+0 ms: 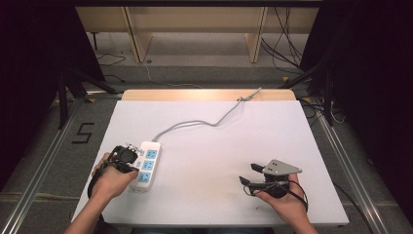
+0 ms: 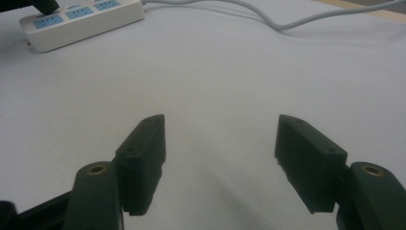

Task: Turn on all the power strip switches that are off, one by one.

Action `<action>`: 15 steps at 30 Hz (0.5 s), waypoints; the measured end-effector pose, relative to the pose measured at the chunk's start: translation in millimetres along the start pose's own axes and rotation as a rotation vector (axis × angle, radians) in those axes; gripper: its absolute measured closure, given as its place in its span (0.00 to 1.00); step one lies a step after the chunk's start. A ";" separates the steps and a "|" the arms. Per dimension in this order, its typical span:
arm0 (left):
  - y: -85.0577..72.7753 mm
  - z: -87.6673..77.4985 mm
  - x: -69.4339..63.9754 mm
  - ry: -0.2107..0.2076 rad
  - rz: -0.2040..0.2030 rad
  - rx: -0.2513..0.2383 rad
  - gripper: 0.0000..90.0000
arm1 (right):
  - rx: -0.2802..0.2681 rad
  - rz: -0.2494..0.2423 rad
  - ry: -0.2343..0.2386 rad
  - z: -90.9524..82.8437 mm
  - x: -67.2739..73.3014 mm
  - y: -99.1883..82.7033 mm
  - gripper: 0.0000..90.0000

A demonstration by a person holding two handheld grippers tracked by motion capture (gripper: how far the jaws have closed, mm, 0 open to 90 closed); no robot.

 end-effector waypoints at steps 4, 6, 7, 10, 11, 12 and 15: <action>-0.6 -0.8 1.4 -0.045 -0.023 -0.006 1.00 | -0.001 -0.003 -0.002 -0.4 -0.7 -0.3 0.40; -1.2 -3.4 2.3 -0.085 -0.021 -0.021 1.00 | 0.002 -0.005 -0.001 -0.8 -1.3 -0.5 0.40; -0.8 -4.9 3.3 -0.086 -0.022 -0.041 0.99 | -0.001 -0.004 -0.003 -0.9 -1.6 -0.5 0.40; 2.9 -12.3 3.5 -0.141 -0.020 -0.114 0.91 | 0.004 -0.003 0.000 -0.1 -2.4 -1.3 0.40; 3.6 -14.1 3.2 -0.160 -0.038 -0.131 0.90 | 0.004 -0.005 0.001 0.3 -2.5 -1.4 0.40; 4.1 -16.1 2.3 -0.175 -0.029 -0.157 0.89 | 0.005 -0.004 0.001 0.3 -2.5 -1.5 0.40; 3.4 -19.0 -0.9 -0.197 -0.001 -0.216 0.85 | 0.000 -0.005 -0.003 -0.4 -2.1 -1.1 0.40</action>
Point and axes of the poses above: each handheld gripper's, and its own axes: z roughly forward along the jaws, y roughly out of its top, x roughly to its left, the point moved 3 cm from there along z, roughly forward along the jaws, and after that the axes turned 14 degrees about -z, right-handed, at the moved point
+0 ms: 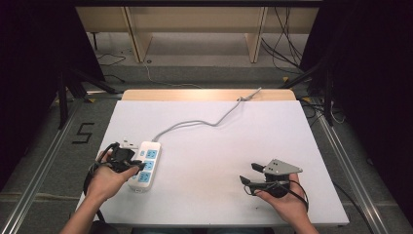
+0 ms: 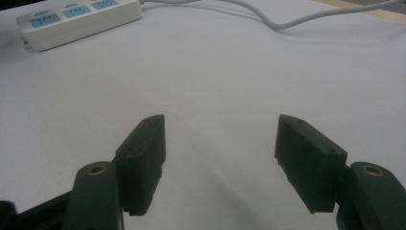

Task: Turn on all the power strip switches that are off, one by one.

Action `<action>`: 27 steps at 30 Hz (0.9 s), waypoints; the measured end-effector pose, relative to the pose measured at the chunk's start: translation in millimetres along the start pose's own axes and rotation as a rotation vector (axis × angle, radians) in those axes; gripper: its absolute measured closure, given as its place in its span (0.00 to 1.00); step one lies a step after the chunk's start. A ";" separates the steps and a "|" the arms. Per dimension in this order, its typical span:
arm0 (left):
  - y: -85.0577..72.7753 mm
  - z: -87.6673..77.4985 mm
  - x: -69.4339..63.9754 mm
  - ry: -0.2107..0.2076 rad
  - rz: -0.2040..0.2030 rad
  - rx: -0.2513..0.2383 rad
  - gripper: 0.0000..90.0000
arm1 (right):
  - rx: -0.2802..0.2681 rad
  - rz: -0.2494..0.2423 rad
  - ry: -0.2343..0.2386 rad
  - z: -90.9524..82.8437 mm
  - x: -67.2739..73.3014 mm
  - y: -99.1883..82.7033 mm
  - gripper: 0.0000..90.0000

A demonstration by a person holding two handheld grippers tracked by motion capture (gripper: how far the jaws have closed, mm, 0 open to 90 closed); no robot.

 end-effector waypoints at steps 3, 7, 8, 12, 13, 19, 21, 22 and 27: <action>-0.3 -1.8 -5.5 -0.047 0.052 -0.066 0.76 | 0.001 0.001 -0.003 -0.9 -0.2 -0.2 0.40; -0.5 -2.9 -11.5 -0.089 0.110 -0.130 0.67 | 0.003 0.003 -0.001 -0.1 -1.0 -1.1 0.40; -0.4 -2.7 -12.8 -0.099 0.115 -0.143 0.66 | 0.004 0.003 0.001 0.0 -0.9 -1.1 0.40; -1.0 -0.8 -18.1 -0.147 0.172 -0.183 0.57 | 0.005 -0.001 0.003 0.6 -0.5 -1.0 0.40; -1.3 -0.1 -19.2 -0.162 0.186 -0.195 0.55 | 0.005 0.001 0.003 0.4 -0.4 -1.0 0.40; -6.3 0.7 -25.9 -0.242 0.211 -0.234 0.41 | 0.001 0.001 0.002 0.3 0.0 -1.2 0.39; -8.4 -0.4 -27.0 -0.259 0.214 -0.244 0.38 | -0.001 0.001 0.003 0.9 0.4 -1.0 0.39; -9.5 -0.7 -27.2 -0.263 0.213 -0.254 0.37 | -0.001 0.001 0.003 1.1 0.6 -1.0 0.39; -17.7 -2.6 -25.1 -0.274 0.226 -0.270 0.33 | 0.000 -0.003 0.008 1.4 1.0 -1.1 0.39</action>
Point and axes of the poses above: each handheld gripper's, and its own axes: z roughly forward along the jaws, y roughly out of its top, x roughly to its left, the point moved 3 cm from there along z, roughly forward along the jaws, and after that the axes turned 14 degrees about -z, right-handed, at the moved point
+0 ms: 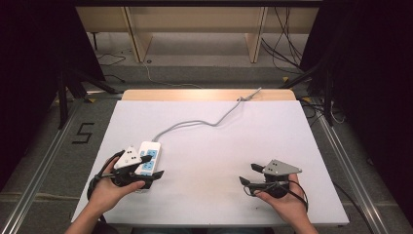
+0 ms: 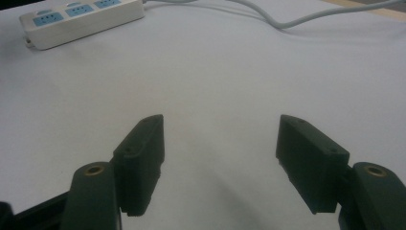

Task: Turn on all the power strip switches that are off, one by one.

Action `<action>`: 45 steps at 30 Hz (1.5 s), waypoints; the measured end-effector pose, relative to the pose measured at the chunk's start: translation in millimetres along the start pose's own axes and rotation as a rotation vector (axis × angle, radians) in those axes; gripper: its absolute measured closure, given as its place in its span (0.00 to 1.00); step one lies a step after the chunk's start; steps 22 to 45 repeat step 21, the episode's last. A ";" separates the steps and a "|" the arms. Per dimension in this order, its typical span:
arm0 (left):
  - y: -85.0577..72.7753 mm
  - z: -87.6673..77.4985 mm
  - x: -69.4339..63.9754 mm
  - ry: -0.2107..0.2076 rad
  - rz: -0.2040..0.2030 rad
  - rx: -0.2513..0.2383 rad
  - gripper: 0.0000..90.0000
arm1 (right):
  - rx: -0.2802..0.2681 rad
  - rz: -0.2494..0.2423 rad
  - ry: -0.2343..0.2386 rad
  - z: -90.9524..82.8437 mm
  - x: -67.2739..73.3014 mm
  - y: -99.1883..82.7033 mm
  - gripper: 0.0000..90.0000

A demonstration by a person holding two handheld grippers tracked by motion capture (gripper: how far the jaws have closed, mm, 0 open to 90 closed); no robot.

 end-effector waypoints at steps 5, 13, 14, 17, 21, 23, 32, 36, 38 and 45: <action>-8.8 -6.1 1.6 0.012 0.007 -0.016 0.29 | -0.001 0.001 -0.001 -0.3 -0.1 0.0 0.39; -21.1 -13.6 9.7 0.038 -0.011 -0.022 0.27 | 0.001 -0.005 -0.001 -0.2 0.2 0.0 0.39; -21.9 -14.3 10.6 0.041 -0.008 -0.017 0.27 | 0.002 -0.005 -0.001 -0.1 0.1 -0.1 0.39; -21.7 -14.0 9.7 0.043 -0.005 -0.018 0.26 | 0.002 -0.003 -0.002 0.0 0.0 -0.3 0.39; -19.9 -10.1 3.3 0.028 0.003 -0.017 0.25 | 0.002 -0.004 -0.004 -0.1 -0.3 -0.3 0.39; -19.9 -10.1 3.3 0.028 0.003 -0.017 0.25 | 0.002 -0.004 -0.004 -0.1 -0.3 -0.3 0.39; -19.9 -10.1 3.3 0.028 0.003 -0.017 0.25 | 0.002 -0.004 -0.004 -0.1 -0.3 -0.3 0.39; -19.9 -10.1 3.3 0.028 0.003 -0.017 0.25 | 0.002 -0.004 -0.004 -0.1 -0.3 -0.3 0.39; -19.9 -10.1 3.3 0.028 0.003 -0.017 0.25 | 0.002 -0.004 -0.004 -0.1 -0.3 -0.3 0.39; -19.9 -10.1 3.3 0.028 0.003 -0.017 0.25 | 0.002 -0.004 -0.004 -0.1 -0.3 -0.3 0.39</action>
Point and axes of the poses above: each handheld gripper's, and its own axes: z roughly forward along the jaws, y roughly out of its top, x roughly to its left, the point moved 3 cm from there along z, roughly forward along the jaws, and after that the axes turned 14 degrees about -z, right-handed, at the moved point
